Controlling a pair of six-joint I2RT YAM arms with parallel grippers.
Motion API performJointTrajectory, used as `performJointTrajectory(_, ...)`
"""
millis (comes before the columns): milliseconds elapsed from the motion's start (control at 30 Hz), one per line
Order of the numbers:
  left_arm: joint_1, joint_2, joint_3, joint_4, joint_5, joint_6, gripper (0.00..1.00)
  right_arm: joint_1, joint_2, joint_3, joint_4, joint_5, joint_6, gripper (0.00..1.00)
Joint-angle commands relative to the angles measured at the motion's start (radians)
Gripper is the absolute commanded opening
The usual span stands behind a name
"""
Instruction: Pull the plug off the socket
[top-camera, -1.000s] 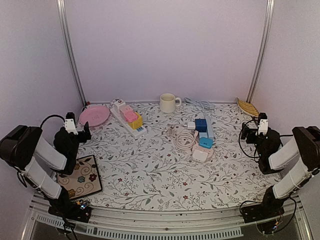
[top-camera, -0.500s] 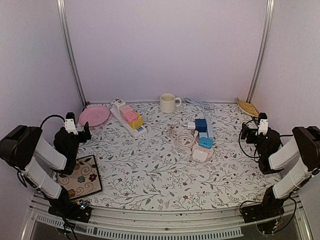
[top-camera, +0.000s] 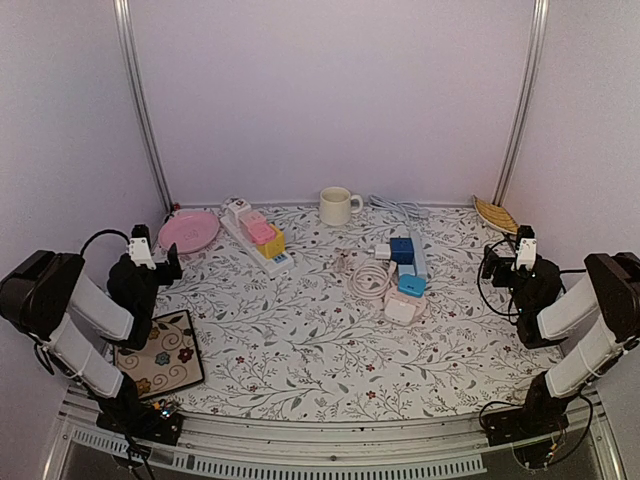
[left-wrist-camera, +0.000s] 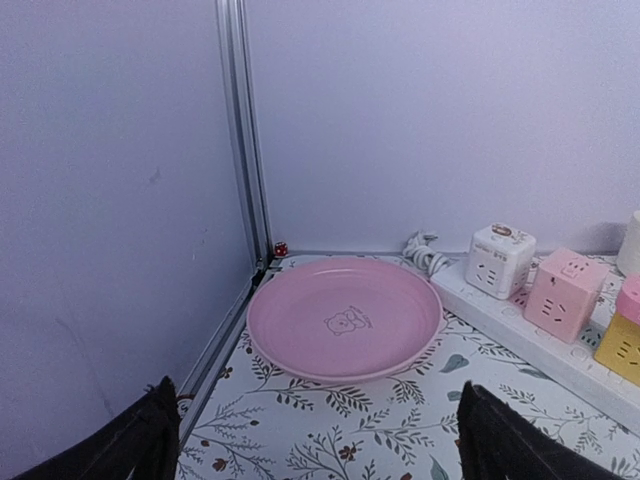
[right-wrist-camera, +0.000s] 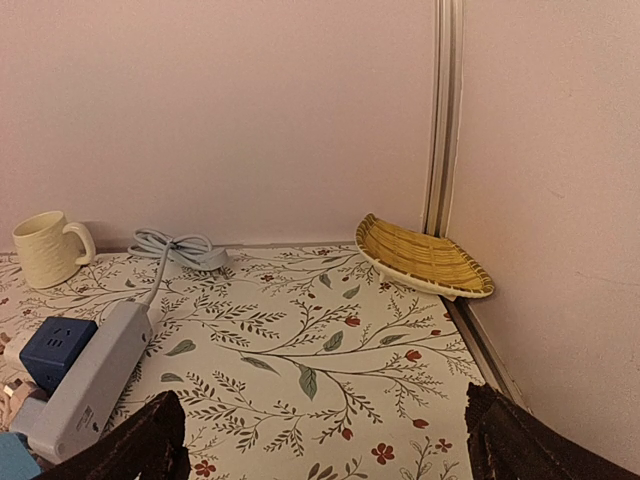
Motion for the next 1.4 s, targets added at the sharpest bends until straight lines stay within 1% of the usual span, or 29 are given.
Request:
performJointTrajectory(0,-0.012,0.003,-0.002,0.044,-0.023,0.018,0.97,-0.002,0.007,0.013,0.030,-0.004,-0.006,0.99)
performJointTrajectory(233,-0.026,-0.059,0.006,-0.018,-0.038,0.033,0.97,-0.001,-0.003,0.006,0.038,0.022,-0.003,0.99)
performJointTrajectory(367,-0.066,-0.130,0.041,-0.137,-0.084,0.060,0.97,0.005,-0.064,0.014,-0.035,0.059,0.011,0.99)
performJointTrajectory(433,-0.089,-0.165,0.069,-0.212,-0.114,0.073,0.97,0.032,-0.096,0.027,-0.083,0.114,0.001,0.99)
performJointTrajectory(467,-0.103,-0.188,0.089,-0.262,-0.137,0.073,0.97,0.047,-0.118,0.045,-0.139,0.143,-0.006,0.99)
performJointTrajectory(533,-0.121,-0.244,0.145,-0.399,-0.141,0.033,0.97,0.062,-0.184,0.114,-0.325,0.176,0.006,0.99)
performJointTrajectory(567,-0.127,-0.290,0.188,-0.513,-0.112,0.003,0.97,0.062,-0.215,0.169,-0.460,0.180,0.043,0.99)
performJointTrajectory(633,-0.137,-0.348,0.241,-0.642,-0.082,-0.057,0.97,0.062,-0.277,0.233,-0.590,0.169,0.096,0.99)
performJointTrajectory(700,-0.141,-0.425,0.322,-0.821,-0.025,-0.119,0.97,0.063,-0.340,0.323,-0.733,0.162,0.148,0.99)
performJointTrajectory(767,-0.139,-0.479,0.393,-0.953,0.047,-0.166,0.97,0.063,-0.402,0.413,-0.912,0.135,0.209,0.99)
performJointTrajectory(833,-0.137,-0.514,0.461,-1.059,0.118,-0.174,0.97,0.062,-0.444,0.481,-0.981,0.054,0.239,0.99)
performJointTrajectory(900,-0.136,-0.541,0.500,-1.126,0.151,-0.197,0.97,0.063,-0.464,0.534,-1.048,-0.011,0.262,0.99)
performJointTrajectory(967,-0.132,-0.566,0.514,-1.180,0.122,-0.278,0.97,0.062,-0.465,0.591,-1.130,-0.058,0.294,0.99)
performJointTrajectory(1033,-0.117,-0.590,0.519,-1.219,0.143,-0.360,0.97,0.062,-0.456,0.643,-1.225,-0.105,0.325,0.99)
performJointTrajectory(1100,-0.102,-0.601,0.521,-1.234,0.187,-0.412,0.97,0.061,-0.456,0.651,-1.257,-0.118,0.355,0.99)
performJointTrajectory(1167,-0.101,-0.604,0.508,-1.252,0.135,-0.511,0.97,0.057,-0.464,0.624,-1.256,-0.103,0.388,0.99)
performJointTrajectory(1233,-0.096,-0.594,0.495,-1.226,0.150,-0.510,0.97,0.049,-0.478,0.590,-1.246,-0.098,0.451,0.99)
performJointTrajectory(1367,-0.097,-0.588,0.475,-1.243,0.144,-0.551,0.97,0.044,-0.458,0.573,-1.260,-0.193,0.479,0.99)
